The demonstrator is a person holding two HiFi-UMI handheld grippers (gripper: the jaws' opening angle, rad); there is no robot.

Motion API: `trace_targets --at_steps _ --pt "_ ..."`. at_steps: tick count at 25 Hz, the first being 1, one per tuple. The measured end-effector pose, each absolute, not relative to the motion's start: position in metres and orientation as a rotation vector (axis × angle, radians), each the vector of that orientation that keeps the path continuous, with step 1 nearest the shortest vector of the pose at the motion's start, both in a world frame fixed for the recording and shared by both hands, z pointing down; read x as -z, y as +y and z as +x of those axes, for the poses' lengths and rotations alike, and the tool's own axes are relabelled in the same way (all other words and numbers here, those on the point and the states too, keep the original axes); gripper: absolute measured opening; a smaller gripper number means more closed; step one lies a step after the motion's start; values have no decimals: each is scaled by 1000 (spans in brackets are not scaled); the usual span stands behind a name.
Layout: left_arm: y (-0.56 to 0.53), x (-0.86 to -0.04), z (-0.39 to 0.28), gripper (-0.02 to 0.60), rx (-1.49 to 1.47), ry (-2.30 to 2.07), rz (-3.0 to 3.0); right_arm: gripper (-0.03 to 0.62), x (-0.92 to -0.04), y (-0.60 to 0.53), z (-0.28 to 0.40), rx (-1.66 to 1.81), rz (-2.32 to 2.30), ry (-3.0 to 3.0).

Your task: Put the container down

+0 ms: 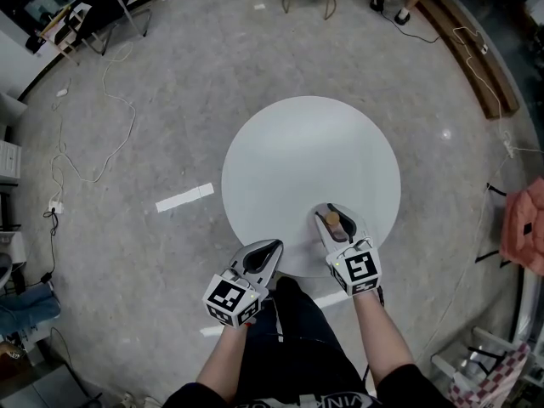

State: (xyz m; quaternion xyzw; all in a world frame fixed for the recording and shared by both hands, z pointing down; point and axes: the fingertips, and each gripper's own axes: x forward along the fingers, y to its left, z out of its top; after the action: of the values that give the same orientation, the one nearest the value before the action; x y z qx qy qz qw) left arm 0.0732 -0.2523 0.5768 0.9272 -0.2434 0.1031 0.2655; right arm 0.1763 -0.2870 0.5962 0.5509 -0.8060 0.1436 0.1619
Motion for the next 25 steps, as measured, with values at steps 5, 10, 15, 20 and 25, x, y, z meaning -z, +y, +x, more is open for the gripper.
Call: trace_targets --at_steps 5,10,15,20,25 --pt "-248 -576 74 14 -274 -662 2506 129 -597 -285 176 -381 1567 -2304" --pt "-242 -576 72 14 -276 -673 2503 129 -596 -284 177 -405 1570 -2316" --pt "-239 -576 70 14 -275 -675 2500 132 -596 -286 174 -433 1571 -2329" --pt "-234 -576 72 14 -274 -675 2497 158 -600 -283 178 -432 1573 -2316" --pt "-227 -574 73 14 -278 -662 2501 223 -600 -276 181 -458 1595 -2312"
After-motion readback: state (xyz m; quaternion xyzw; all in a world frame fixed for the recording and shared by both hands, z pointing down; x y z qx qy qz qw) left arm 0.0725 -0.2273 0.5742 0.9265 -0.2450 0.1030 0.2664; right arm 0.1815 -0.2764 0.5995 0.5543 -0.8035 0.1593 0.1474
